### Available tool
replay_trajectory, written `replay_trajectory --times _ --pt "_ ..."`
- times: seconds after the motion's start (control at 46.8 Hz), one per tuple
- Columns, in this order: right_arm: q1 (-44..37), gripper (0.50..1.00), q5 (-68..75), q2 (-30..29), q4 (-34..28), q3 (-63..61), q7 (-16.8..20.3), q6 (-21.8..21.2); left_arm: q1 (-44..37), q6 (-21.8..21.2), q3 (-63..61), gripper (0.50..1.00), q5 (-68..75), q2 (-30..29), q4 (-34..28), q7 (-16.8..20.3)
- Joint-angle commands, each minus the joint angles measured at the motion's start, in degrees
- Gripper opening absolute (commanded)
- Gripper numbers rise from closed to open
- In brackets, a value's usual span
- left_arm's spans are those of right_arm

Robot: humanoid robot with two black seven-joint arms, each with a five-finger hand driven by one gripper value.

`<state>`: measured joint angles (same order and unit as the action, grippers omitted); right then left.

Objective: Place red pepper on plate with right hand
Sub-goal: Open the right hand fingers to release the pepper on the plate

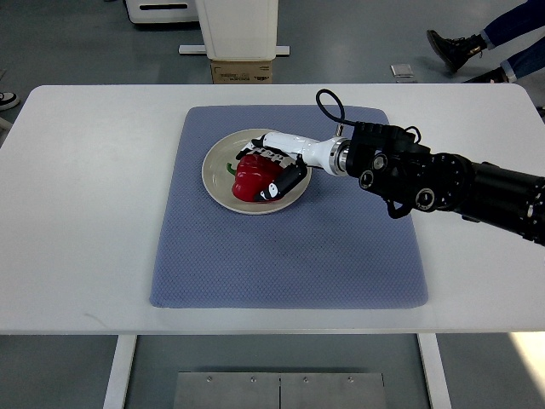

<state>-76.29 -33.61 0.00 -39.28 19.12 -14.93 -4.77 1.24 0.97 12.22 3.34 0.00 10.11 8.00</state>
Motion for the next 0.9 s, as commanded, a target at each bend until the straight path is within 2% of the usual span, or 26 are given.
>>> replay_trajectory --times 0.0,0.043,0.107,0.321,0.513,0.706,0.877 --pt "0.0 0.888 0.21 0.0 -0.01 -0.05 -0.1 0.02 -0.01 0.0 0.0 1.0 0.0 0.0 0.0 0.0" --pt "0.0 0.943 0.56 0.0 -0.01 -0.14 -0.19 0.02 -0.01 0.0 0.0 1.0 0.0 0.0 0.0 0.0" --pt "0.0 0.977 1.17 0.0 -0.01 -0.14 -0.19 0.02 -0.01 0.0 0.0 1.0 0.0 0.0 0.0 0.0" --pt "-0.09 1.0 1.44 0.0 0.08 -0.58 -0.19 0.29 -0.01 0.0 0.0 1.0 0.0 0.0 0.0 0.0" --pt "-0.7 1.0 1.97 0.0 -0.01 -1.89 -0.19 0.2 -0.01 0.0 0.0 1.0 0.0 0.0 0.0 0.0" --pt "-0.09 1.0 3.81 0.0 -0.27 -8.3 -0.01 0.2 -0.01 0.0 0.0 1.0 0.09 0.0 0.0 0.0" --pt "4.65 1.0 3.73 1.4 -0.53 -18.41 0.51 0.2 -0.01 0.0 0.0 1.0 0.0 0.0 0.0 0.0"
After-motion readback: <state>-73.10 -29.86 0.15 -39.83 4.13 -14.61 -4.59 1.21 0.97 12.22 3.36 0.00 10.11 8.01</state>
